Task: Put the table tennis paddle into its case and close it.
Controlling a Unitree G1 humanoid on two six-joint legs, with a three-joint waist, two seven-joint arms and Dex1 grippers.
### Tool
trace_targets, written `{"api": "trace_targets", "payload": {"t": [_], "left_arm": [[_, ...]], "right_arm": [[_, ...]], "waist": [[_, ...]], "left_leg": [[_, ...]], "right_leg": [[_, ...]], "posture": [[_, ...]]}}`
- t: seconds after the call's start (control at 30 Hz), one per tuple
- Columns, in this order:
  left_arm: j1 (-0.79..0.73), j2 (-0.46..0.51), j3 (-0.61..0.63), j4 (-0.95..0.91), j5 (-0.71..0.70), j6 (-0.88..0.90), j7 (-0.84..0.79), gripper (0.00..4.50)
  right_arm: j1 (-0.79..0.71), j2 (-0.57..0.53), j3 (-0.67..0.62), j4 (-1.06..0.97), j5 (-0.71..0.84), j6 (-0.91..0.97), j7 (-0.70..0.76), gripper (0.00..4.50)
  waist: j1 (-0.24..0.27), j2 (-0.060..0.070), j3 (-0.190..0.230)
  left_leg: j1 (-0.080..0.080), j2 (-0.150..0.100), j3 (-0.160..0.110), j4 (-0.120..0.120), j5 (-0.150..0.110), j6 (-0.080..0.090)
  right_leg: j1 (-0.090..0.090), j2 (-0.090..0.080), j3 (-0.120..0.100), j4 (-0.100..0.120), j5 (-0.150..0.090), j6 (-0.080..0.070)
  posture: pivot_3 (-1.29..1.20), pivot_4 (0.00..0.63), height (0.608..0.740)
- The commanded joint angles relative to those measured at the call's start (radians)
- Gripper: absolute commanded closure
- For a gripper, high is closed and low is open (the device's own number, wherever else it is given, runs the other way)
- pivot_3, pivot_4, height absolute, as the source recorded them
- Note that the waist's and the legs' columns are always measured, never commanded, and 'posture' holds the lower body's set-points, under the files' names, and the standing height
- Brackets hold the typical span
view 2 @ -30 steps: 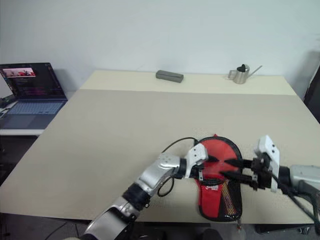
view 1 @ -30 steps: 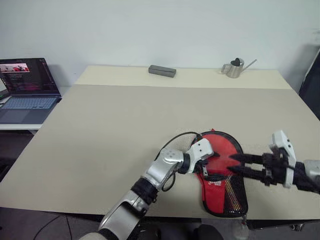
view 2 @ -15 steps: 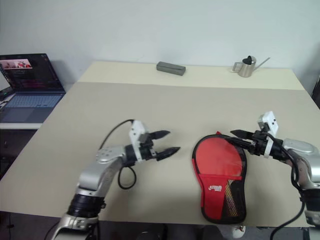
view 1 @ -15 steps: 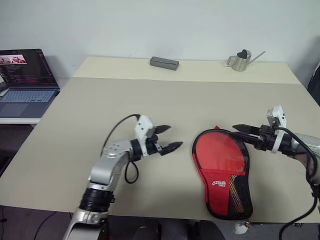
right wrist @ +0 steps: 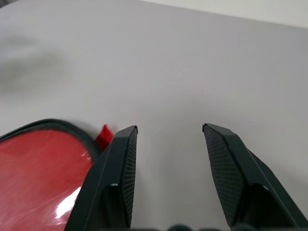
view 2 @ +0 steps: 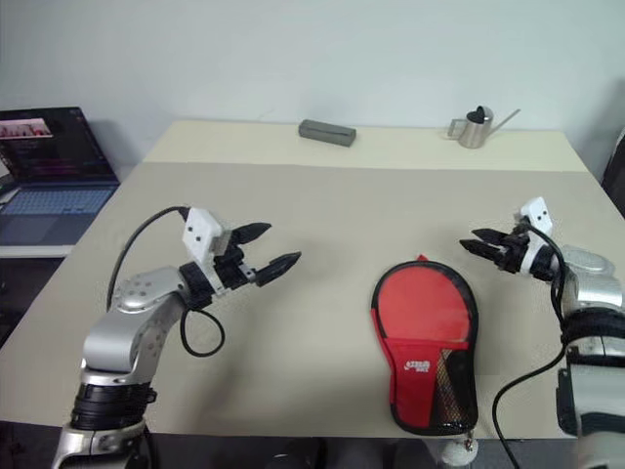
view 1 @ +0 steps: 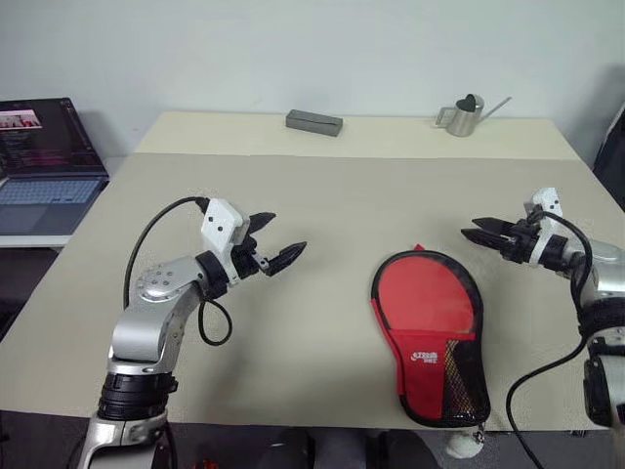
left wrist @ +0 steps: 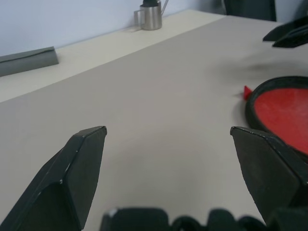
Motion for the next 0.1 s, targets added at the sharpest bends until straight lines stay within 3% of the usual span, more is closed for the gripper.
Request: {"api": "trace_targets", "payload": {"t": [0.03,0.1], "left_arm": [[0.014,0.011,-0.002,0.001,0.015,-0.031,0.018,0.0],[0.002,-0.006,-0.019,0.023,0.022,-0.037,0.032,0.0]], "right_arm": [[-0.041,0.005,-0.01,0.016,-0.021,-0.049,0.011,2.19],[-0.062,0.003,-0.014,0.045,-0.033,-0.054,0.007,2.19]], "waist": [[-0.001,0.0,0.0],[-0.001,0.0,0.0]], "left_leg": [[0.0,0.0,0.0,0.0,0.0,0.0],[0.0,0.0,0.001,0.0,0.0,0.0]], "right_leg": [[0.0,0.0,0.0,0.0,0.0,0.0],[0.0,0.0,0.0,0.0,0.0,0.0]], "posture": [[0.0,0.15,0.74],[0.0,0.15,0.74]]}}
